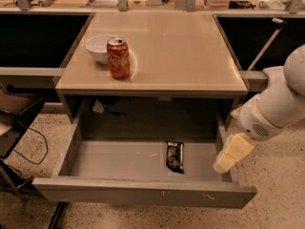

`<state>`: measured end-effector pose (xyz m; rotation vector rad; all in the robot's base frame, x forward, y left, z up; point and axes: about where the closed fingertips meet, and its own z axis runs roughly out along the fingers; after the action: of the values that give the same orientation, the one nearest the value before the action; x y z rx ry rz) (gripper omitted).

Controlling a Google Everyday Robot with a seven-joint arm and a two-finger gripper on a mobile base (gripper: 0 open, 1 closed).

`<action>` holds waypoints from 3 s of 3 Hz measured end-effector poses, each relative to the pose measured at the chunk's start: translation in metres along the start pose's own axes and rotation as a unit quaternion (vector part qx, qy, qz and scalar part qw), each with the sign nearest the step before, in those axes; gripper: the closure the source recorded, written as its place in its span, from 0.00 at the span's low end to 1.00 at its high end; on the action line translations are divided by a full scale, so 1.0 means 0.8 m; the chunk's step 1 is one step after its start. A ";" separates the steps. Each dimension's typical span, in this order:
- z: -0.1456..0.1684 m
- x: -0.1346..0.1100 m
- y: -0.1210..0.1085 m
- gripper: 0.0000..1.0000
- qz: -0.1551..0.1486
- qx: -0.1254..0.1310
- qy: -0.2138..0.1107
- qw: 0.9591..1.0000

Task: Pick rxbar chocolate from top drawer and place on counter

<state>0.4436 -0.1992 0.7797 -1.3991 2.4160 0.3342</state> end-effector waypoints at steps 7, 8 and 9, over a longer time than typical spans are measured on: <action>0.162 -0.053 -0.132 0.00 0.203 0.091 -0.102 0.970; 0.162 -0.049 -0.124 0.00 0.203 0.094 -0.102 0.969; 0.178 -0.039 -0.090 0.00 0.183 0.087 -0.092 0.975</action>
Offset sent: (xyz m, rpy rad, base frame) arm 0.0384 0.1161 -0.0648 0.1291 0.0485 0.0716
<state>0.5440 -0.1583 0.6584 -0.8085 2.4689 0.3138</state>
